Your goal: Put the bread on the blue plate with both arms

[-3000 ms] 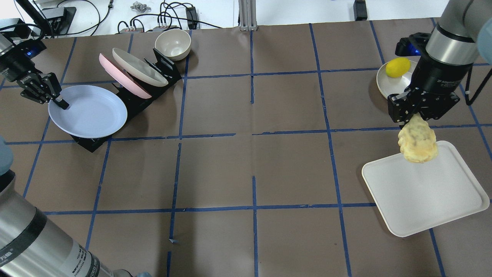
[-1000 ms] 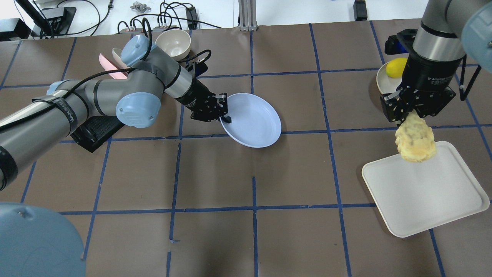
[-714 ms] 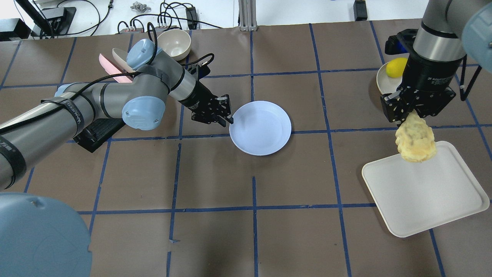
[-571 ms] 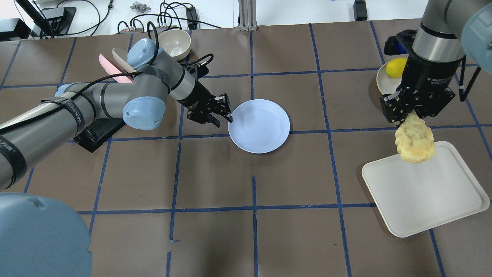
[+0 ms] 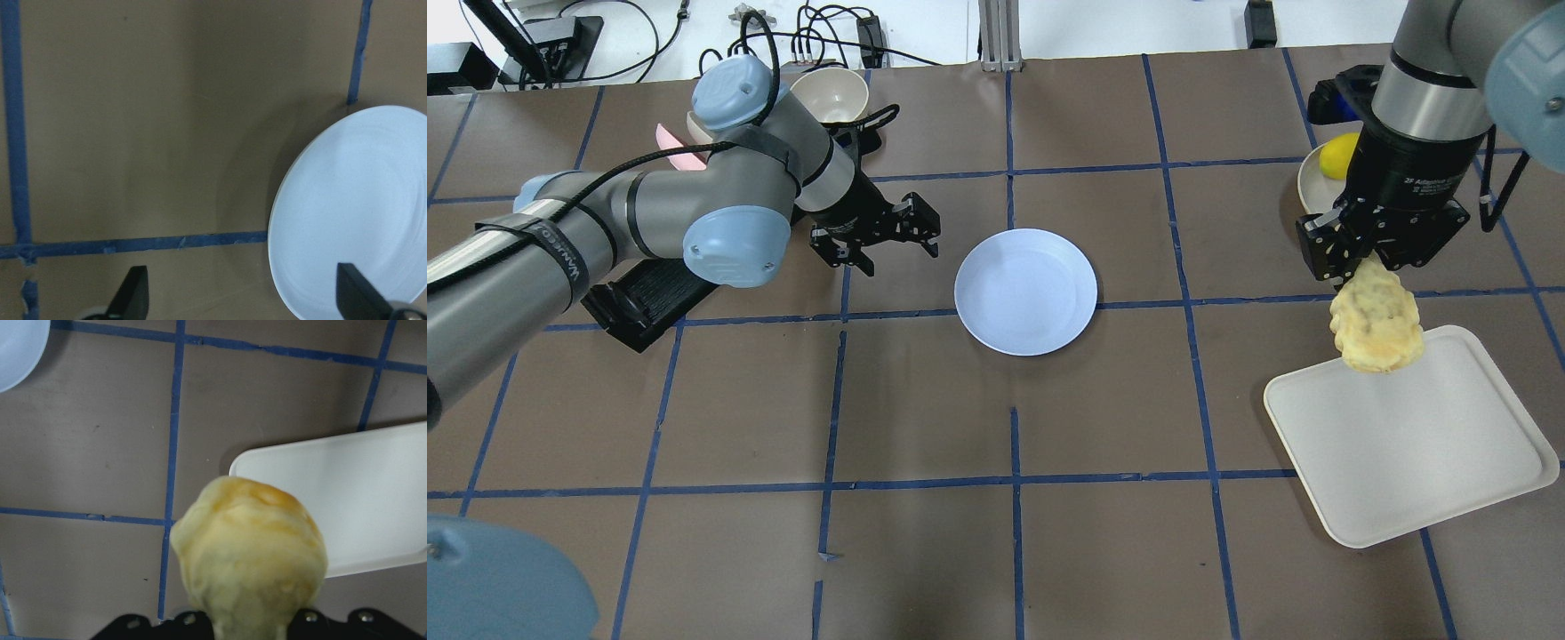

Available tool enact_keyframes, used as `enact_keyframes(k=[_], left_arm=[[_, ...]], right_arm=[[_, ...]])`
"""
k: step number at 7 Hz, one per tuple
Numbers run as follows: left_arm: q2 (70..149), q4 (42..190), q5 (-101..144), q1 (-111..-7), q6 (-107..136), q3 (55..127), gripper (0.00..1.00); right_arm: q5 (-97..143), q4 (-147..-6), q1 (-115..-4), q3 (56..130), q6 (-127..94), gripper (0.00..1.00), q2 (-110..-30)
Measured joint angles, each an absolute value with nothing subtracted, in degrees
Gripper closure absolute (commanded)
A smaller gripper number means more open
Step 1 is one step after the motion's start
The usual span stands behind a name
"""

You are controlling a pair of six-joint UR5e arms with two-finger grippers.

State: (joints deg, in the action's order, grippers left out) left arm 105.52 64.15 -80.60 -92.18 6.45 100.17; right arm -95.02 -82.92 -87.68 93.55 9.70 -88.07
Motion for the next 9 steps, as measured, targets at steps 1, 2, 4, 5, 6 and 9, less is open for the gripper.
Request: enact_keyframes(k=[1, 2, 4, 5, 6, 9], left_arm=[[101.52, 68.88, -85.1, -90.77, 3.22, 99.95, 0.0], [97.76, 73.33, -87.57, -89.05, 0.05, 99.81, 0.0], [91.0, 79.87, -89.97, -87.17, -2.01, 99.71, 0.0], [88.88, 82.03, -91.94, -86.98, -2.2, 99.69, 0.0], [87.53, 83.83, -93.15, -86.81, -2.24, 99.28, 0.0], [88.88, 90.53, -93.97, -86.6, -2.22, 93.08, 0.0]], right_arm=[[-94.32, -85.58, -92.74, 93.02, 6.46, 0.81, -86.32], [-92.72, -89.03, -97.42, 92.64, 2.66, 0.81, -83.63], [-89.88, -99.72, -103.62, 91.5, -2.51, 0.8, -74.67], [-89.43, -103.54, -105.32, 89.56, -3.7, 0.8, -69.79], [-89.26, -105.41, -106.8, 86.52, -5.41, 0.8, -65.12], [-90.61, -106.79, -110.34, 77.17, -9.15, 0.13, -53.11]])
